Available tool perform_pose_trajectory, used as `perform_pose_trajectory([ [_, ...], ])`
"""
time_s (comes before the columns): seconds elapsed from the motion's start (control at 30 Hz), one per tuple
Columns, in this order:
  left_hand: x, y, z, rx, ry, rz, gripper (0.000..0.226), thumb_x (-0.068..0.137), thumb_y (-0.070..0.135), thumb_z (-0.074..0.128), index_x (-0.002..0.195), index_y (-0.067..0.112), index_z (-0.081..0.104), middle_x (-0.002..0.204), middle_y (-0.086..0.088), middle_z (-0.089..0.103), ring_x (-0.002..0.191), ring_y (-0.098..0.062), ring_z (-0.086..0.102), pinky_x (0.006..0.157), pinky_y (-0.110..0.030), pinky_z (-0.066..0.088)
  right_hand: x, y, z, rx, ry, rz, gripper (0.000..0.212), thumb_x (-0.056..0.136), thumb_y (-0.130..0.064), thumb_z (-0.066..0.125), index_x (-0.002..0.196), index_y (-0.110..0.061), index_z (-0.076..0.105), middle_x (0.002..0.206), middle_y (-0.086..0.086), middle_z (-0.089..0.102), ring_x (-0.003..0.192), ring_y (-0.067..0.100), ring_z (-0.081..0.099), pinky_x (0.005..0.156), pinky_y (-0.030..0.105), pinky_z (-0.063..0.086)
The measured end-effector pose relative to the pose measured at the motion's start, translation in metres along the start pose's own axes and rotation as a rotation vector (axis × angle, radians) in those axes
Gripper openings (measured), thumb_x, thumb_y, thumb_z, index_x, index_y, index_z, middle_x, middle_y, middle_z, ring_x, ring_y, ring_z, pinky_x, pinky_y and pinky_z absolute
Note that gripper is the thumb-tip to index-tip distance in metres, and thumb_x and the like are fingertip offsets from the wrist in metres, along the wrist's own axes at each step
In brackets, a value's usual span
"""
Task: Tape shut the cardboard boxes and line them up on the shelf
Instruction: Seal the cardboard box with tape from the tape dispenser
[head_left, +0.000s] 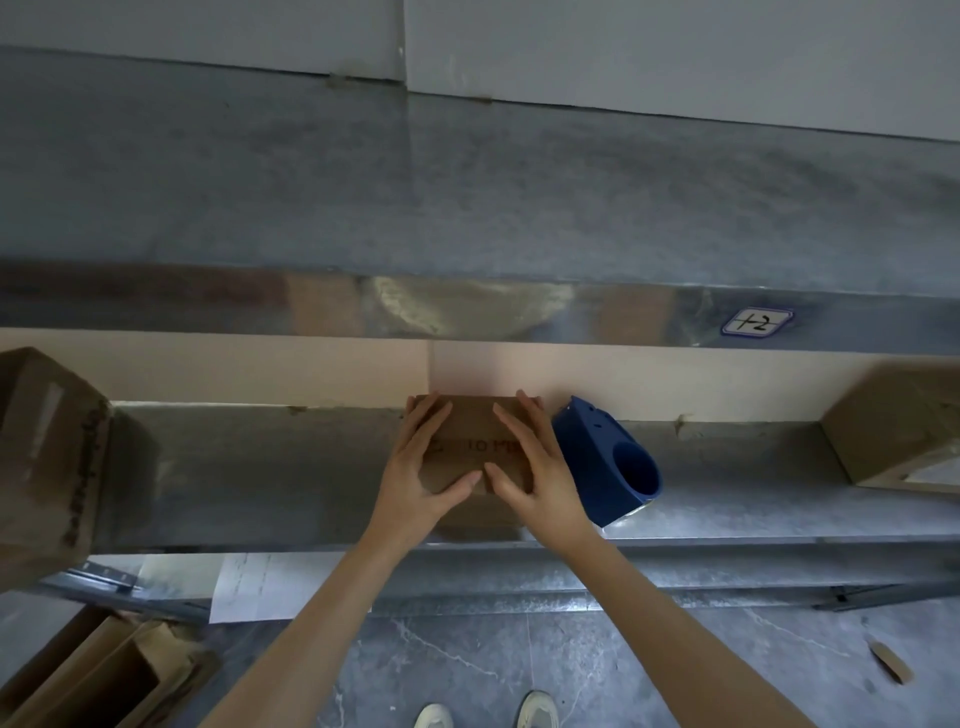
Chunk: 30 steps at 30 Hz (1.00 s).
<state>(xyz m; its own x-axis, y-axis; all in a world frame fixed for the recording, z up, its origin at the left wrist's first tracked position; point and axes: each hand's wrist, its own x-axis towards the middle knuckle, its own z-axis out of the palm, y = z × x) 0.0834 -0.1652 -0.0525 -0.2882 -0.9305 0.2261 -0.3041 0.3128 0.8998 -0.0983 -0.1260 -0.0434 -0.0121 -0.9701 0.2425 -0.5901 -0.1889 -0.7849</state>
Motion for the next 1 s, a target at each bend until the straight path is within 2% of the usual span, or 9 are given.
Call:
perform_pose_trajectory([
  [0.07, -0.001, 0.002, 0.003, -0.077, 0.032, -0.030, 0.081, 0.077, 0.029, 0.083, 0.146, 0.023, 0.042, 0.157, 0.011, 0.028, 0.148, -0.012, 0.022, 0.119, -0.046, 0.029, -0.001, -0.002, 0.004, 0.075, 0.044, 0.047, 0.060, 0.092, -0.025, 0.065, 0.146, -0.023, 0.041, 0.160, -0.006, 0.018, 0.149, 0.012, 0.011, 0.118, 0.023, 0.025],
  [0.13, -0.001, 0.002, 0.005, -0.120, 0.055, -0.041, 0.082, 0.075, 0.024, 0.084, 0.146, 0.021, 0.042, 0.157, 0.010, 0.029, 0.147, -0.012, 0.027, 0.117, -0.051, 0.033, -0.002, -0.004, 0.006, 0.125, 0.062, 0.085, 0.064, 0.091, -0.025, 0.066, 0.148, -0.026, 0.037, 0.161, -0.009, 0.013, 0.149, 0.009, 0.012, 0.115, 0.017, 0.026],
  [0.2, -0.002, 0.003, 0.007, -0.176, 0.075, -0.082, 0.087, 0.073, 0.024, 0.085, 0.147, 0.021, 0.040, 0.159, 0.011, 0.026, 0.145, -0.010, 0.029, 0.116, -0.049, 0.034, -0.003, -0.006, 0.008, 0.175, 0.079, 0.119, 0.070, 0.091, -0.027, 0.067, 0.150, -0.030, 0.031, 0.162, -0.012, 0.009, 0.148, 0.005, 0.013, 0.114, 0.019, 0.027],
  [0.33, -0.005, 0.005, 0.009, -0.327, 0.091, -0.188, 0.094, 0.068, 0.028, 0.086, 0.149, 0.029, 0.036, 0.156, 0.008, 0.033, 0.139, -0.007, 0.039, 0.116, -0.046, 0.036, -0.002, -0.008, 0.011, 0.266, 0.113, 0.172, 0.081, 0.088, -0.029, 0.071, 0.152, -0.036, 0.022, 0.162, -0.013, 0.009, 0.147, 0.004, 0.015, 0.118, 0.037, 0.027],
  [0.47, -0.004, 0.004, 0.009, -0.330, 0.076, -0.198, 0.097, 0.068, 0.027, 0.086, 0.150, 0.027, 0.035, 0.156, 0.003, 0.035, 0.139, -0.010, 0.040, 0.116, -0.047, 0.036, -0.002, -0.010, 0.011, 0.383, 0.110, 0.213, 0.085, 0.085, -0.033, 0.074, 0.148, -0.049, 0.018, 0.162, -0.012, 0.013, 0.144, 0.004, 0.025, 0.116, 0.036, 0.033],
  [0.53, -0.004, 0.004, 0.009, -0.324, 0.073, -0.196, 0.097, 0.068, 0.027, 0.086, 0.150, 0.027, 0.035, 0.157, 0.002, 0.034, 0.141, -0.011, 0.038, 0.116, -0.047, 0.035, -0.001, -0.008, 0.011, 0.410, 0.105, 0.234, 0.086, 0.083, -0.034, 0.074, 0.148, -0.048, 0.020, 0.161, -0.010, 0.018, 0.142, 0.005, 0.029, 0.115, 0.037, 0.036],
  [0.7, -0.003, 0.005, 0.009, -0.321, 0.076, -0.200, 0.097, 0.067, 0.028, 0.086, 0.149, 0.028, 0.035, 0.158, 0.000, 0.033, 0.141, -0.013, 0.038, 0.116, -0.045, 0.036, -0.002, -0.004, 0.013, 0.547, 0.108, 0.311, 0.086, 0.080, -0.031, 0.075, 0.150, -0.040, 0.026, 0.146, -0.004, 0.044, 0.128, 0.006, 0.048, 0.109, 0.039, 0.043],
  [0.83, -0.003, 0.005, 0.009, -0.321, 0.076, -0.191, 0.096, 0.069, 0.024, 0.087, 0.149, 0.027, 0.036, 0.156, 0.000, 0.035, 0.139, -0.013, 0.040, 0.115, -0.046, 0.037, -0.001, -0.006, 0.013, 0.545, 0.105, 0.317, 0.085, 0.080, -0.030, 0.075, 0.149, -0.039, 0.026, 0.148, -0.002, 0.041, 0.131, 0.008, 0.046, 0.110, 0.040, 0.041],
  [1.0, -0.003, 0.002, 0.004, -0.229, 0.058, -0.166, 0.095, 0.067, 0.037, 0.086, 0.148, 0.031, 0.037, 0.159, 0.005, 0.028, 0.142, -0.009, 0.035, 0.117, -0.042, 0.035, -0.002, -0.009, 0.005, 0.418, 0.064, 0.287, 0.078, 0.084, -0.028, 0.076, 0.148, -0.032, 0.032, 0.152, -0.002, 0.033, 0.137, 0.010, 0.037, 0.114, 0.041, 0.037],
])
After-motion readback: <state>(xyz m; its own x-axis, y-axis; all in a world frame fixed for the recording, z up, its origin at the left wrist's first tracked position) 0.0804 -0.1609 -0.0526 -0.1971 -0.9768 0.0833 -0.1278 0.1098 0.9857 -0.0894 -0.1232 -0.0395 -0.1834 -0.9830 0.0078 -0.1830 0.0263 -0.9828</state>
